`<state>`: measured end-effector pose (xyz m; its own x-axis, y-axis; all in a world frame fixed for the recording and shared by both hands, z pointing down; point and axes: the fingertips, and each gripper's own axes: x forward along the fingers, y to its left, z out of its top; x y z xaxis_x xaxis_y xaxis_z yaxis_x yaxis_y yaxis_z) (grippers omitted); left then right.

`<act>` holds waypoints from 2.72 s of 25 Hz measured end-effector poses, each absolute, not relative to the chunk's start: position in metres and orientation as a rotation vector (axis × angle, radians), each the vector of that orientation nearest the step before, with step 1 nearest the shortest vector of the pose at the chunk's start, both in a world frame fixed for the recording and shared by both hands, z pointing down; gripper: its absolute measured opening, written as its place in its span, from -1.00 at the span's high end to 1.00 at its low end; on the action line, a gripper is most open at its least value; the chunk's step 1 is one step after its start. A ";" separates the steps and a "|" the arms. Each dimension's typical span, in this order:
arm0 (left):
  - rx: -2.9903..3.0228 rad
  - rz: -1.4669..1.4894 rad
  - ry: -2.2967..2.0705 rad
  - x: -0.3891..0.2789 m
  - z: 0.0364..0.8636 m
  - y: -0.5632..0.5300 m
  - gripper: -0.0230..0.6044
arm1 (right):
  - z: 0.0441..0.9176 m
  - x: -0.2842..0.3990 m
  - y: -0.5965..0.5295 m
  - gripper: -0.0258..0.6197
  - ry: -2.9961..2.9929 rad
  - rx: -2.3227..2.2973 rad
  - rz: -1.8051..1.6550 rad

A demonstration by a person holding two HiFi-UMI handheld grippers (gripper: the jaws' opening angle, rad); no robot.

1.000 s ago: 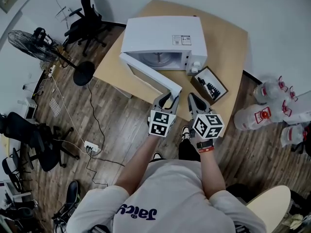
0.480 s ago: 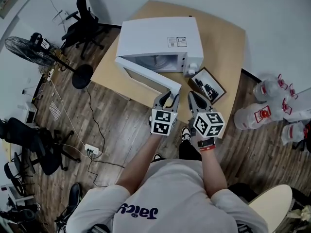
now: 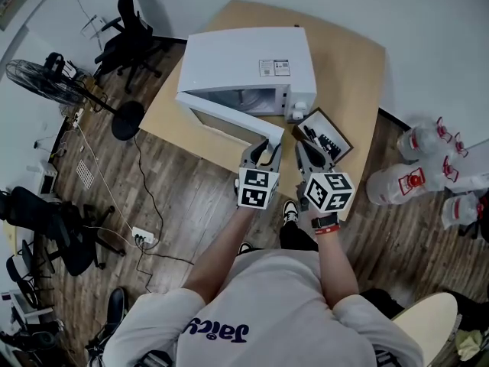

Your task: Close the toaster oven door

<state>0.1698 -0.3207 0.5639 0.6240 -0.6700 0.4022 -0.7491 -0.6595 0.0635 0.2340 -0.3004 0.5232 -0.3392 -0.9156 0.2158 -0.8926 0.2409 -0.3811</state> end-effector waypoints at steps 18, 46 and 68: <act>2.598 0.509 -1.187 0.195 0.563 -0.354 0.46 | 0.523 0.257 -0.331 0.87 2.442 -1.767 -0.703; 2.577 0.509 -1.219 0.227 0.562 -0.415 0.46 | 0.534 0.284 -0.382 0.87 2.457 -1.744 -0.755; 2.575 0.512 -1.242 0.239 0.562 -0.447 0.48 | 0.535 0.294 -0.412 0.87 2.467 -1.744 -0.757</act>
<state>0.2391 -0.4475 0.5615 0.5783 -0.7063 0.4084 -0.7890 -0.6115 0.0598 0.2938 -0.4121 0.5355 -0.3727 -0.8934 0.2507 -0.8803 0.2550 -0.4001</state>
